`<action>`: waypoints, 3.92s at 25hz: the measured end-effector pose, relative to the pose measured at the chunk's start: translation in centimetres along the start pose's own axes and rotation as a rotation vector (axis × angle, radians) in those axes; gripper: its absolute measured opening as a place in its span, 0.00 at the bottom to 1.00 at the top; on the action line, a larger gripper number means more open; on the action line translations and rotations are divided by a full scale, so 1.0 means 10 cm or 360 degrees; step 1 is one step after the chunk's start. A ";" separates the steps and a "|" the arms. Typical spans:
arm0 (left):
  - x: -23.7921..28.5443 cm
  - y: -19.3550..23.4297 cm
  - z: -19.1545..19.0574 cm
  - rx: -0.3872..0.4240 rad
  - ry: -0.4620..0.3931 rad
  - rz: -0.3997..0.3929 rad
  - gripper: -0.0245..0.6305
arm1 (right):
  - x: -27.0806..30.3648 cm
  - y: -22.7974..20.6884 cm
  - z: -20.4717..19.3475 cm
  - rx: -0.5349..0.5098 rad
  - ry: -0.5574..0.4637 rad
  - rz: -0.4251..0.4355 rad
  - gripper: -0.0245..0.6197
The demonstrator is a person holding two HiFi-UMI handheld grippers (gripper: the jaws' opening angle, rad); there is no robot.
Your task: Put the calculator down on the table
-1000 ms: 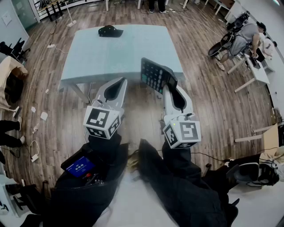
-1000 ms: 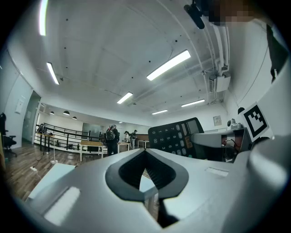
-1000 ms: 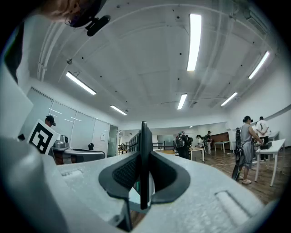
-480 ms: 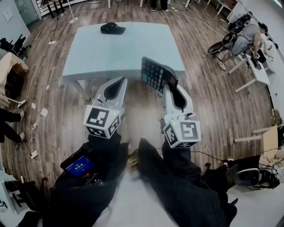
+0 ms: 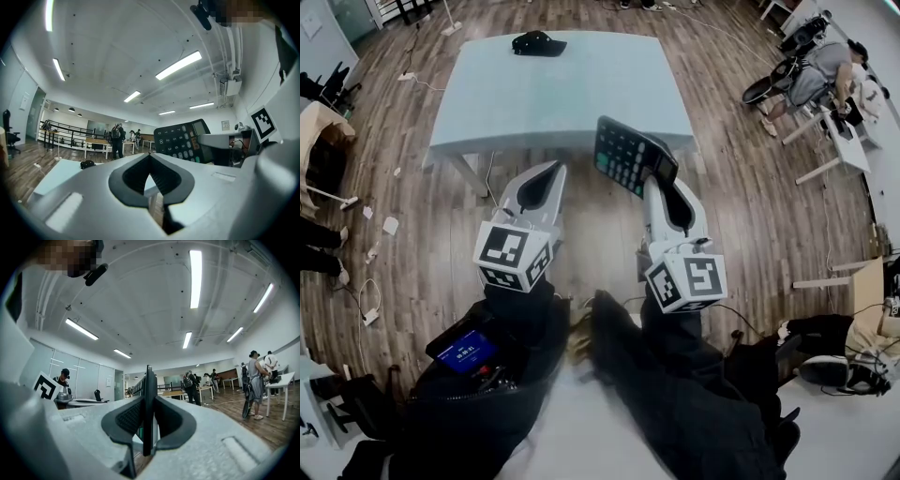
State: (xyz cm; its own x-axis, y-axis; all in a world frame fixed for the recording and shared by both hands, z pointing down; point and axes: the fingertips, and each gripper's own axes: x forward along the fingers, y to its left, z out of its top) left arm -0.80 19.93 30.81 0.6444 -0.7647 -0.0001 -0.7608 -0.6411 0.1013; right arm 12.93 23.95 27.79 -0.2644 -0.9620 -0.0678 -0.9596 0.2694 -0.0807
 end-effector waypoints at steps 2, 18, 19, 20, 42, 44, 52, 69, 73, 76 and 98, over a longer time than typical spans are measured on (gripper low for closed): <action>-0.13 0.01 0.00 -0.0016 0.0011 0.0003 0.04 | -0.07 0.09 0.01 0.0001 0.0014 -0.0009 0.13; -0.57 0.43 -0.27 -0.0068 0.0085 0.0051 0.04 | -0.06 0.45 -0.29 0.0026 0.0084 -0.0068 0.13; -0.57 0.46 -0.27 -0.0065 0.0081 0.0050 0.04 | -0.05 0.47 -0.28 0.0023 0.0080 -0.0068 0.13; -0.57 0.48 -0.26 -0.0063 0.0078 0.0049 0.04 | -0.03 0.49 -0.28 0.0022 0.0075 -0.0067 0.13; -0.39 1.11 -0.40 -0.0063 0.0067 0.0171 0.04 | 0.60 0.42 -0.49 0.0049 0.0032 -0.0012 0.13; -0.24 1.23 -0.39 -0.0053 0.0067 0.0190 0.04 | 0.79 0.33 -0.50 0.0058 0.0022 0.0001 0.13; 0.58 1.60 -0.32 -0.0041 0.0082 0.0193 0.04 | 1.59 -0.11 -0.50 0.0065 0.0023 0.0014 0.13; 2.67 2.38 -0.13 -0.0027 0.0094 0.0225 0.04 | 3.50 -1.26 -0.48 0.0108 0.0035 0.0093 0.12; 2.99 2.49 -0.08 -0.0024 0.0100 0.0231 0.04 | 3.78 -1.45 -0.45 0.0115 0.0045 0.0106 0.12; 3.11 2.53 -0.06 -0.0017 0.0110 0.0227 0.04 | 3.90 -1.49 -0.43 0.0124 0.0051 0.0112 0.12; 3.50 3.24 0.12 0.0039 0.0109 0.0133 0.04 | 4.69 -1.17 -0.52 0.0112 0.0080 0.0067 0.12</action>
State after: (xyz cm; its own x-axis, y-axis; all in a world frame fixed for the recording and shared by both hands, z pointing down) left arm -3.01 -27.72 32.88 0.5818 -0.8098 0.0756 -0.8132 -0.5773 0.0735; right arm 11.25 -24.50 30.75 -0.3105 -0.9503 -0.0225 -0.9390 0.3103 -0.1484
